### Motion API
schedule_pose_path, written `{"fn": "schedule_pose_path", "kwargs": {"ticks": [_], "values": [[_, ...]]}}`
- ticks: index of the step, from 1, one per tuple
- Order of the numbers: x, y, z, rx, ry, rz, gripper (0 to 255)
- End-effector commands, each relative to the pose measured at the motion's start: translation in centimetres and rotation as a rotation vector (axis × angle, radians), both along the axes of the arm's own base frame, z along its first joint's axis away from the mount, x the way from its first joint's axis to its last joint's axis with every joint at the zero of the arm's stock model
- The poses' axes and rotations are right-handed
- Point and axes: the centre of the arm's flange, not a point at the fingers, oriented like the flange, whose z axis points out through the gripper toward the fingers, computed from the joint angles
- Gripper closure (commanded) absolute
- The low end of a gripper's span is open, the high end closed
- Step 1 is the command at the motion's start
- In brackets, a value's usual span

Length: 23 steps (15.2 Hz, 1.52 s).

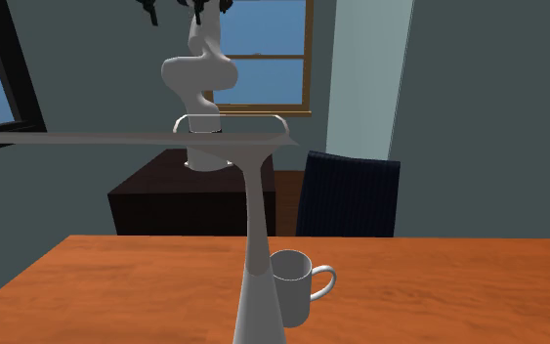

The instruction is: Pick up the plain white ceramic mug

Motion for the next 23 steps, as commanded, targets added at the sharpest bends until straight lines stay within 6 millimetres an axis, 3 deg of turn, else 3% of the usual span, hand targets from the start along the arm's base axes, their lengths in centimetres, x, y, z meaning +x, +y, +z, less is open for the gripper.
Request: {"fn": "schedule_pose_path", "kwargs": {"ticks": [1, 23], "values": [[0.0, 0.0, 0.0, 0.0, 0.0, 0.0, 0], [13.9, 10.0, -22.1, 0.01, -0.125, 0.032, 0]]}}
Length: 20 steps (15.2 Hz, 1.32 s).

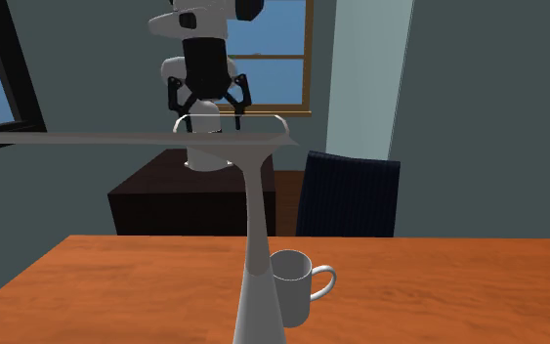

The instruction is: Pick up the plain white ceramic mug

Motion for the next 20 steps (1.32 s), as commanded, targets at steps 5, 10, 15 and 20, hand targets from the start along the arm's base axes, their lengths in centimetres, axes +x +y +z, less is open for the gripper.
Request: {"fn": "schedule_pose_path", "kwargs": {"ticks": [5, 10, 15, 20], "values": [[4.0, 3.1, -5.9, 0.004, -0.036, 0.009, 0], [7.6, 5.5, -10.6, 0.006, -0.064, 0.016, 0], [11.3, 7.9, -15.1, 0.009, -0.093, 0.023, 0], [15.0, 10.3, -19.4, 0.011, -0.12, 0.03, 0]]}}
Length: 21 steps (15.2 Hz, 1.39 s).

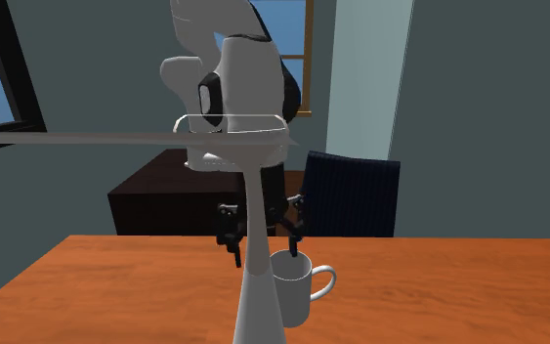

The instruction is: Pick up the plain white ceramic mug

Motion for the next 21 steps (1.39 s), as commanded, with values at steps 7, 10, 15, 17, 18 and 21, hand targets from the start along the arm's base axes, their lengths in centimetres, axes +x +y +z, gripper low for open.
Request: {"fn": "schedule_pose_path", "kwargs": {"ticks": [7, 10, 15, 17, 18, 21], "values": [[0.5, 0.5, -4.5, 0.0, -0.006, 0.001, 0], [0.5, 0.5, -4.8, 0.0, -0.006, 0.002, 255], [0.4, 0.5, -4.8, 0.0, -0.006, 0.001, 255], [0.4, 0.5, -4.8, 0.0, -0.006, 0.001, 255], [0.4, 0.5, -4.8, 0.0, -0.006, 0.001, 255], [0.5, 0.5, -3.7, 0.0, -0.006, 0.001, 255]]}}
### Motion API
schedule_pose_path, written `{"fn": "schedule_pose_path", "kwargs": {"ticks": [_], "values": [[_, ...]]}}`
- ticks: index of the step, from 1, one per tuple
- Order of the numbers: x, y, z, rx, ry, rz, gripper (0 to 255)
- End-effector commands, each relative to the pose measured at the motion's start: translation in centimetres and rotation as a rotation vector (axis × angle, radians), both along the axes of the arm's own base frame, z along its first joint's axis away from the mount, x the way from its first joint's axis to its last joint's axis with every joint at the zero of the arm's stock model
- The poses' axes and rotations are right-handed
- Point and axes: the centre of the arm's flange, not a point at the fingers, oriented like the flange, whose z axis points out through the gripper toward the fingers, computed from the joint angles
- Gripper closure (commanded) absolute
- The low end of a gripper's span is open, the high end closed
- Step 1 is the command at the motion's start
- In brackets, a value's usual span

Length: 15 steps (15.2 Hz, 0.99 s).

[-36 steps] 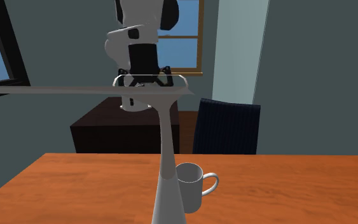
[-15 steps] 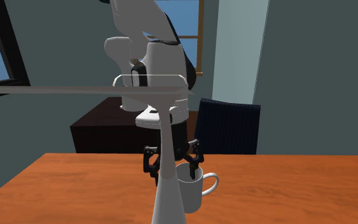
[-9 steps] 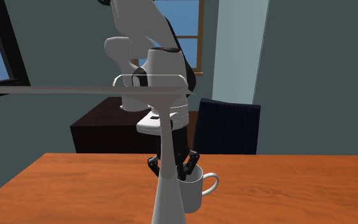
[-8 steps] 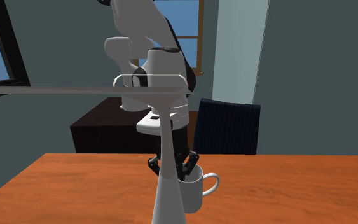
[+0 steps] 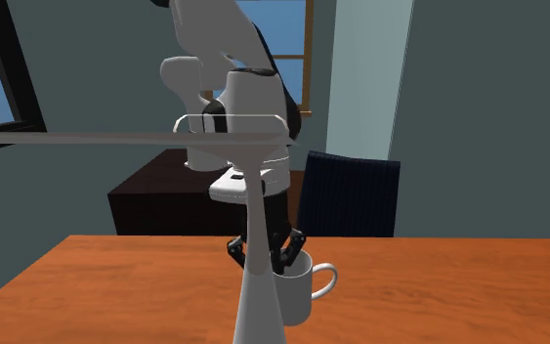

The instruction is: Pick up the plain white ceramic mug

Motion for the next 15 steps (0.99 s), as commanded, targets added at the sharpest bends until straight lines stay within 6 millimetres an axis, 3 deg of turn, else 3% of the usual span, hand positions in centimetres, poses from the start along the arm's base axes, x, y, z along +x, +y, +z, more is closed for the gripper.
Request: {"fn": "schedule_pose_path", "kwargs": {"ticks": [1, 13, 15], "values": [[0.0, 0.0, 1.0, 0.0, 0.0, 0.0, 255], [0.0, 0.0, 7.3, 0.0, 0.0, 0.0, 255], [0.0, 0.0, 7.4, 0.0, 0.0, 0.0, 255]]}}
